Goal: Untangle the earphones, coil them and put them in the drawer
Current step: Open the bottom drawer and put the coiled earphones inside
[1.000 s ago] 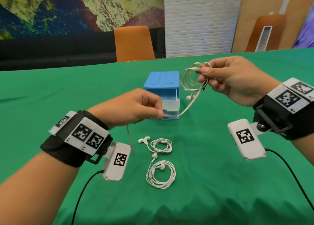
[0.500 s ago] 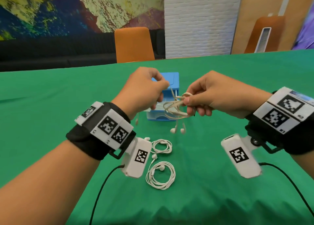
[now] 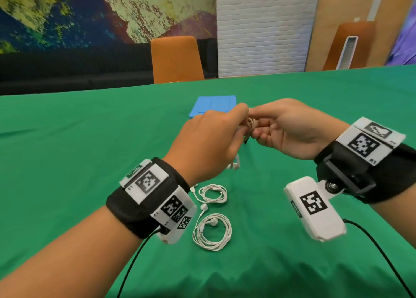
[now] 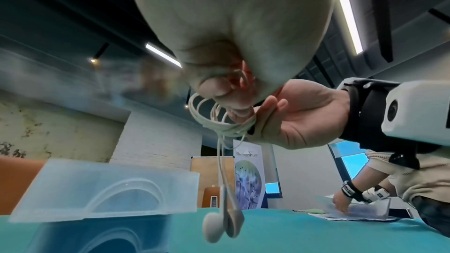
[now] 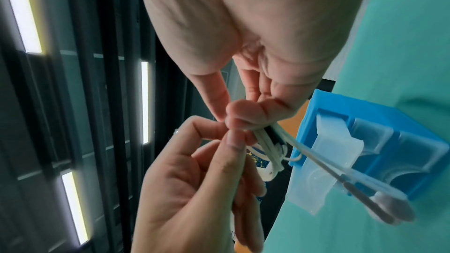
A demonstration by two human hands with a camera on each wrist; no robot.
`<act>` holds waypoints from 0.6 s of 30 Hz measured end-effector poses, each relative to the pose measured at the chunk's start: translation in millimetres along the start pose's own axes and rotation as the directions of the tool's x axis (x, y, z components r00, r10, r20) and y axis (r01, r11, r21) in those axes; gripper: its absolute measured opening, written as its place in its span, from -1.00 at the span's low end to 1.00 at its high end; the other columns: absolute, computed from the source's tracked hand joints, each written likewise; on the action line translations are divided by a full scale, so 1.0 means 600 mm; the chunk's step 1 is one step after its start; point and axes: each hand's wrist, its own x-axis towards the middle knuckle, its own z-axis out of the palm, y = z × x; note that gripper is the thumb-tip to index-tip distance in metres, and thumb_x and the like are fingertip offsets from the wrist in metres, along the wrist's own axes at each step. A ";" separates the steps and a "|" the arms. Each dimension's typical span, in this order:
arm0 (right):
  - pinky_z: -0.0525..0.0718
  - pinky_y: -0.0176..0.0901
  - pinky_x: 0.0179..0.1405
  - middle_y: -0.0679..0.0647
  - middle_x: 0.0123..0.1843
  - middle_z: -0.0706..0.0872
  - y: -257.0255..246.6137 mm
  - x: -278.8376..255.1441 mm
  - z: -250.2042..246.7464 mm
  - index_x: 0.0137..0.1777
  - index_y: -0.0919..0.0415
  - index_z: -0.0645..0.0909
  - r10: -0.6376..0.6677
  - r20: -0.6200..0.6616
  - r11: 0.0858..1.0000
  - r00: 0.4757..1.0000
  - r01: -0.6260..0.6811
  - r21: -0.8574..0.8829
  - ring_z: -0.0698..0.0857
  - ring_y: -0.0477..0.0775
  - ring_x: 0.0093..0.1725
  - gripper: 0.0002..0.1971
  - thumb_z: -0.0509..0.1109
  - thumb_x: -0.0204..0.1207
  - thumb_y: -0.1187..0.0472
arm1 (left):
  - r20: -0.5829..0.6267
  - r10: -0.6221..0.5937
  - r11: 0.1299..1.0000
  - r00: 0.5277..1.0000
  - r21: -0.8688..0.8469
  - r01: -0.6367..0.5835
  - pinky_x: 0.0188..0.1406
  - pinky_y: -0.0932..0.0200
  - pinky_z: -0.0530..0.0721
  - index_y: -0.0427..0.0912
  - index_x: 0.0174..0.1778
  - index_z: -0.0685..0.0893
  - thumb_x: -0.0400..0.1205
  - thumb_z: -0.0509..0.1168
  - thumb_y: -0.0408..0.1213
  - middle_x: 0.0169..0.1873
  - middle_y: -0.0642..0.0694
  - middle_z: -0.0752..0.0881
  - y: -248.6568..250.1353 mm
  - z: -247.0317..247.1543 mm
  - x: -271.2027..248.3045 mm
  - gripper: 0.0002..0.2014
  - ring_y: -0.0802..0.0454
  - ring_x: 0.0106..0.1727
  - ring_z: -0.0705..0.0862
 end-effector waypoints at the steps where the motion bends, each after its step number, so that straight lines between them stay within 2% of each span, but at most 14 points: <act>1: 0.52 -0.43 -0.48 0.06 -0.36 0.69 0.003 0.000 0.001 -0.24 0.25 0.71 -0.017 0.002 0.999 1.000 0.017 -0.035 0.54 -0.12 -0.45 -0.78 0.36 0.65 0.29 | 0.002 0.025 1.000 1.000 0.010 -0.025 -0.44 -0.06 0.49 -0.07 -0.02 0.49 0.72 0.24 -0.12 -0.44 0.03 0.52 0.000 -0.001 0.000 -0.88 -0.27 -0.38 0.46; 3: 0.48 -0.46 -0.54 0.08 -0.34 0.66 0.004 0.001 -0.001 -0.26 0.26 0.69 -0.034 -0.004 0.998 0.999 0.034 -0.062 0.51 -0.14 -0.47 -0.76 0.34 0.65 0.36 | 0.000 0.052 0.997 0.999 -0.063 -0.052 -0.45 -0.03 0.52 -0.07 0.01 0.53 0.72 0.29 -0.12 -0.47 0.05 0.55 -0.005 0.000 -0.004 -0.88 -0.14 -0.42 0.48; 5: 0.46 -0.47 -0.57 0.12 -0.28 0.65 -0.001 0.003 -0.006 -0.22 0.27 0.66 -0.056 -0.036 0.996 0.998 0.053 -0.068 0.51 -0.17 -0.49 -0.83 0.39 0.62 0.38 | 0.044 0.005 0.931 0.999 -0.365 0.011 -0.48 0.10 0.49 -0.08 0.12 0.59 0.73 0.35 -0.19 -0.53 0.05 0.57 -0.012 0.003 -0.012 -0.88 0.06 -0.53 0.47; 7: 0.46 -0.47 -0.59 0.13 -0.26 0.68 -0.007 0.004 -0.011 -0.20 0.26 0.67 -0.091 -0.078 0.993 0.993 0.085 -0.078 0.52 -0.18 -0.51 -0.88 0.45 0.58 0.37 | 0.160 -0.073 0.737 0.984 -0.657 0.161 -0.51 0.17 0.51 -0.12 0.26 0.60 0.74 0.34 -0.29 -0.54 -0.01 0.61 -0.021 0.004 -0.022 -0.81 0.03 -0.56 0.49; 8: 0.46 -0.48 -0.59 0.14 -0.26 0.69 -0.011 0.005 -0.012 -0.19 0.27 0.67 -0.113 -0.091 0.991 0.989 0.106 -0.081 0.52 -0.19 -0.51 -0.90 0.47 0.56 0.35 | 0.209 -0.108 0.642 0.972 -0.732 0.228 -0.54 0.17 0.51 -0.15 0.29 0.60 0.75 0.32 -0.32 -0.55 -0.05 0.61 -0.026 0.006 -0.026 -0.80 -0.01 -0.55 0.49; 10: 0.47 -0.50 -0.57 0.15 -0.23 0.72 -0.017 0.004 -0.015 -0.16 0.28 0.69 -0.162 -0.103 0.986 0.981 0.155 -0.067 0.51 -0.19 -0.49 -0.93 0.47 0.56 0.33 | 0.290 -0.164 0.532 0.943 -0.779 0.332 -0.54 0.21 0.47 -0.27 0.22 0.62 0.76 0.29 -0.34 -0.56 -0.06 0.56 -0.040 0.011 -0.032 -0.85 -0.02 -0.52 0.44; 13: 0.44 -0.51 -0.55 0.13 -0.22 0.72 -0.028 0.000 -0.018 -0.13 0.28 0.68 -0.224 -0.024 0.973 0.974 0.223 -0.052 0.48 -0.19 -0.47 -0.93 0.45 0.57 0.29 | 0.460 -0.206 0.476 0.863 -0.724 0.500 -0.55 0.29 0.37 -0.37 0.05 0.70 0.77 0.27 -0.34 -0.57 -0.01 0.48 -0.069 0.021 -0.034 -0.83 0.08 -0.52 0.36; 16: 0.42 -0.50 -0.58 0.11 -0.26 0.72 -0.038 -0.001 -0.017 -0.04 0.31 0.67 -0.226 0.112 0.954 0.968 0.243 -0.174 0.48 -0.17 -0.48 -0.87 0.46 0.51 0.23 | 0.614 -0.238 0.339 0.753 -0.674 0.657 -0.62 0.35 0.14 -0.31 0.11 0.72 0.78 0.16 -0.43 -0.54 0.01 0.28 -0.086 0.016 -0.023 -0.79 0.14 -0.55 0.16; 18: 0.43 -0.49 -0.59 0.12 -0.28 0.74 -0.046 0.006 -0.016 0.01 0.35 0.68 -0.222 0.146 0.925 0.964 0.256 -0.281 0.49 -0.16 -0.49 -0.85 0.46 0.54 0.26 | 0.645 -0.274 0.235 0.713 -0.674 0.700 -0.60 0.33 0.05 -0.18 0.21 0.64 0.69 0.11 -0.52 -0.49 0.02 0.25 -0.097 0.003 -0.007 -0.70 0.14 -0.50 0.10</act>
